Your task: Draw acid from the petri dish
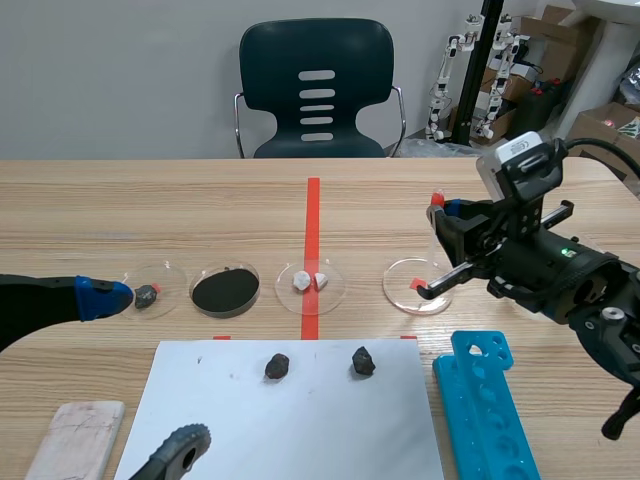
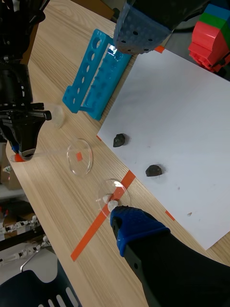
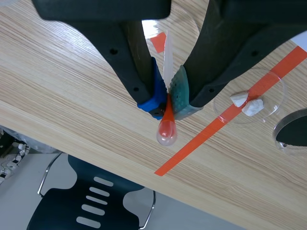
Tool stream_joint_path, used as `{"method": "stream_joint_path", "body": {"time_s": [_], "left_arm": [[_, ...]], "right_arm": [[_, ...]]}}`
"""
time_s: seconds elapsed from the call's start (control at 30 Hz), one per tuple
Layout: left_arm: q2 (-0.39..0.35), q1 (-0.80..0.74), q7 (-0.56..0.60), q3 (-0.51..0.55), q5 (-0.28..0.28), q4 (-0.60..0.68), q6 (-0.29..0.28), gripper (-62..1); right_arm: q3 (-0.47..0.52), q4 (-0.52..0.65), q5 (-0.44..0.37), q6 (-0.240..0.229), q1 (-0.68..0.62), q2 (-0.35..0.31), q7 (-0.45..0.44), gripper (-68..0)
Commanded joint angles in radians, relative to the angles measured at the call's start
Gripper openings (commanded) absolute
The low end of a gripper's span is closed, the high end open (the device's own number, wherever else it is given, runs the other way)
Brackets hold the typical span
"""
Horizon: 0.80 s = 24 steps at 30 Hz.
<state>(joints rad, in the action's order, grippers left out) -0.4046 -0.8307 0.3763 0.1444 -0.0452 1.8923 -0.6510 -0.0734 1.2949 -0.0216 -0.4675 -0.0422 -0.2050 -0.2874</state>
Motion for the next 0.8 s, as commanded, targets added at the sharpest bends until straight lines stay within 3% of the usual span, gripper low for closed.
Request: {"method": "stream_joint_path", "body": {"time_s": [0.0, 0.77], "left_arm": [[0.005, 0.003, 0.014, 0.002, -0.011, 0.011, 0.002, 1.4], [0.005, 0.003, 0.014, 0.002, -0.010, 0.011, 0.005, 1.4]], "right_arm": [[0.006, -0.010, 0.000, 0.003, 0.026, 0.001, -0.032, -67.4], [0.006, -0.053, 0.023, 0.003, 0.026, 0.000, -0.079, -67.3]]}}
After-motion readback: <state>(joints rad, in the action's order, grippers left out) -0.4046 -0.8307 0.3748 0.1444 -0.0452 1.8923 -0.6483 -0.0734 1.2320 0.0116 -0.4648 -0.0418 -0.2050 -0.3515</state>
